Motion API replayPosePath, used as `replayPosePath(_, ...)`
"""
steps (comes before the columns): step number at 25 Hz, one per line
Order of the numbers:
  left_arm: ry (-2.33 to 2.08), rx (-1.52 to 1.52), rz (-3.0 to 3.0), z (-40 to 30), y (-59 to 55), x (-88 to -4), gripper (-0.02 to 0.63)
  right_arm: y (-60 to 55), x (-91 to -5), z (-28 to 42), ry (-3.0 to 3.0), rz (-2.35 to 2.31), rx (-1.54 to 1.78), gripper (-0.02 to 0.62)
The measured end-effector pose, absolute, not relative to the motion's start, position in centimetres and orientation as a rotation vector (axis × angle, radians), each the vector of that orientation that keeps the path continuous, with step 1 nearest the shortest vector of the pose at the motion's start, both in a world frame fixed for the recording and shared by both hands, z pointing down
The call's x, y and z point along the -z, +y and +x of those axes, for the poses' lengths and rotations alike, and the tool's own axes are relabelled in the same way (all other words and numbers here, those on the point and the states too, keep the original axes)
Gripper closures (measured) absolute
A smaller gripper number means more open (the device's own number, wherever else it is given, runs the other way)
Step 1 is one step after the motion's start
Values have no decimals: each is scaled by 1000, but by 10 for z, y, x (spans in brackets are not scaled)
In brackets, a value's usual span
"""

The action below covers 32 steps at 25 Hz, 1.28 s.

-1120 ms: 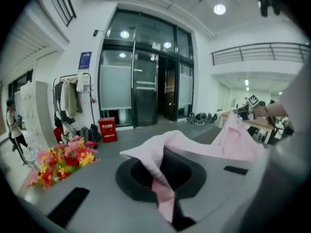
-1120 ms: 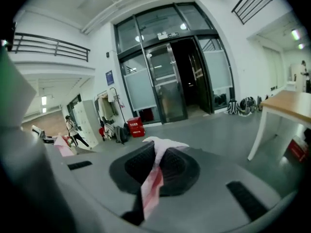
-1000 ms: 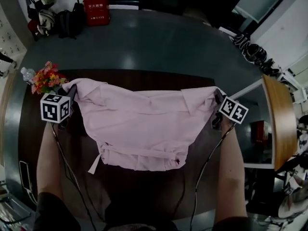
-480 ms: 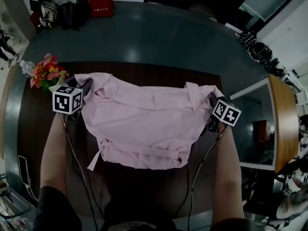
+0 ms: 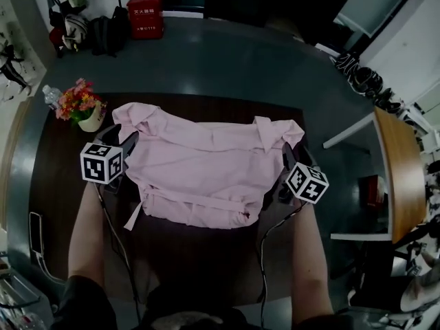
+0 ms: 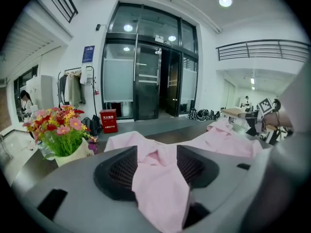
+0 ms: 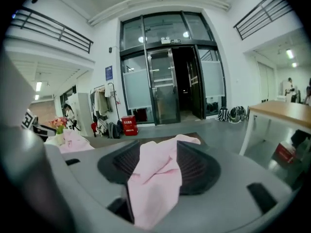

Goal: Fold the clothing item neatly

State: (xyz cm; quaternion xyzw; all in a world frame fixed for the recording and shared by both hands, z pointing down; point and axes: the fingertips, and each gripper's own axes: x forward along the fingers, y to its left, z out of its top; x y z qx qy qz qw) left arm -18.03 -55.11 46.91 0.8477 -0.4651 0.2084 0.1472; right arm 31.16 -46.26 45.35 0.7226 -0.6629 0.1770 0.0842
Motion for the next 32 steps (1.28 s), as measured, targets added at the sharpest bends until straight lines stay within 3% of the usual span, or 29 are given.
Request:
replayPosePath(8,-1203,-360,2498,-115,-414,-420,367,-354,-390,231,-2251,2163,-427,393)
replayPosePath(13,-1119,-193,2560,-74,-307,-378,370,-268,-353,189,-2389,2088,-303,493)
replayPosePath(18,-1159,-90,2570,-61,-210,-356,536,-190,-326,164,-2491,2042,-229,560)
replayPosePath(21,-1148,-61,2562,-58,-162,-356,589,-151,-316,150,-2524,2019,-159,588)
replayPosePath(32,-1083,-39,2529,-68,-64,-380,595,-70,-354,92,-2582,1857,-223,601)
